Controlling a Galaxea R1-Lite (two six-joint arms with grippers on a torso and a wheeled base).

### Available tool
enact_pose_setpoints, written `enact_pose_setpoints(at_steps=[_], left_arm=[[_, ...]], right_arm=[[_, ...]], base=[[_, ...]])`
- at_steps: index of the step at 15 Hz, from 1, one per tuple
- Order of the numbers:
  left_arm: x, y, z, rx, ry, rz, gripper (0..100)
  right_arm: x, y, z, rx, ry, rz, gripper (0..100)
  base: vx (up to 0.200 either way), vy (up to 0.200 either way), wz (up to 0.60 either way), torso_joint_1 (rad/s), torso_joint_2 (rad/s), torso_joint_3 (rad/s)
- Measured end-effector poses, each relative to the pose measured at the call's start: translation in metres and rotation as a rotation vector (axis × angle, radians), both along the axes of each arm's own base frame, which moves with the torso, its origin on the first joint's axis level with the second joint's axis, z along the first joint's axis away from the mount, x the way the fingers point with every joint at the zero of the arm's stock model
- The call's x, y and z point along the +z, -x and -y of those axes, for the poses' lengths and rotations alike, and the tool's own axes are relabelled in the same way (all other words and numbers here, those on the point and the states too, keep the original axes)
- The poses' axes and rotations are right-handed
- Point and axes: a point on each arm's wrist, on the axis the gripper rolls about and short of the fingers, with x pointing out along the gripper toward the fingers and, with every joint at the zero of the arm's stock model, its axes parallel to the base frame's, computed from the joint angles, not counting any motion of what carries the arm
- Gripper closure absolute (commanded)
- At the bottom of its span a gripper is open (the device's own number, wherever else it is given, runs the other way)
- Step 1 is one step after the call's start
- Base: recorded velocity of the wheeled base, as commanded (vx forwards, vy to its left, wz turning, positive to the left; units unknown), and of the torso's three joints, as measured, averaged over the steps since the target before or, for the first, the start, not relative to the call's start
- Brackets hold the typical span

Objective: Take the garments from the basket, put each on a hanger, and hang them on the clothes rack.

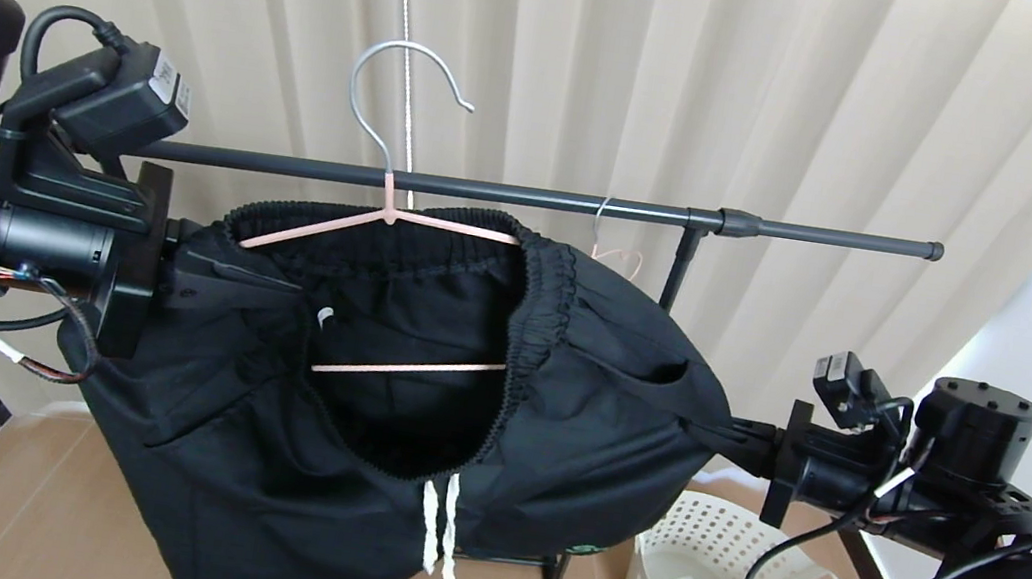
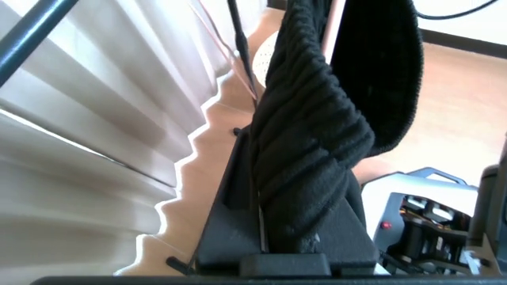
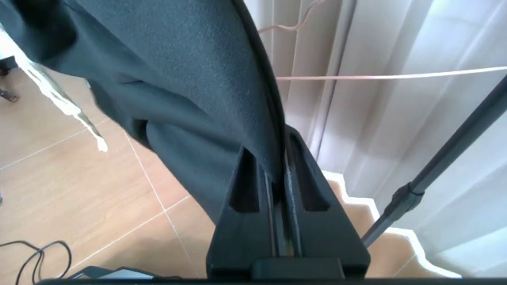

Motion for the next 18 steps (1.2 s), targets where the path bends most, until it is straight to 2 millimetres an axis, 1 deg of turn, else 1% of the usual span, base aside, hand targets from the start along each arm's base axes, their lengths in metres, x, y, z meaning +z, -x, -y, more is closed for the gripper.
enact_pose_setpoints(at_steps=[5,10,11,13,15,18], left_arm=[[-0.009,-0.001,-0.002,0.023,0.017,0.018,100],[-0.011,0.0,-0.005,0.052,0.035,-0.013,100],[-0.011,0.0,-0.006,0.054,0.035,-0.012,100],[-0.01,0.0,-0.007,0.063,0.035,-0.009,100],[-0.014,0.001,-0.012,0.081,0.033,-0.022,100],[-0.022,0.006,-0.022,0.123,0.031,-0.051,100]], right_arm=[[-0.003,0.001,0.0,0.001,0.004,-0.009,100],[-0.003,0.004,-0.003,0.012,0.006,-0.018,100],[-0.003,0.005,-0.004,0.014,0.006,-0.019,0],[-0.002,0.006,-0.004,0.016,0.005,-0.017,0],[0.001,0.009,-0.005,0.019,0.004,-0.006,0],[0.015,0.016,-0.003,0.02,-0.004,0.034,0]], base=[[0.0,0.0,0.0,0.0,0.0,0.0],[0.0,0.0,0.0,0.0,0.0,0.0],[0.0,0.0,0.0,0.0,0.0,0.0],[0.0,0.0,0.0,0.0,0.0,0.0],[0.0,0.0,0.0,0.0,0.0,0.0],[0.0,0.0,0.0,0.0,0.0,0.0]])
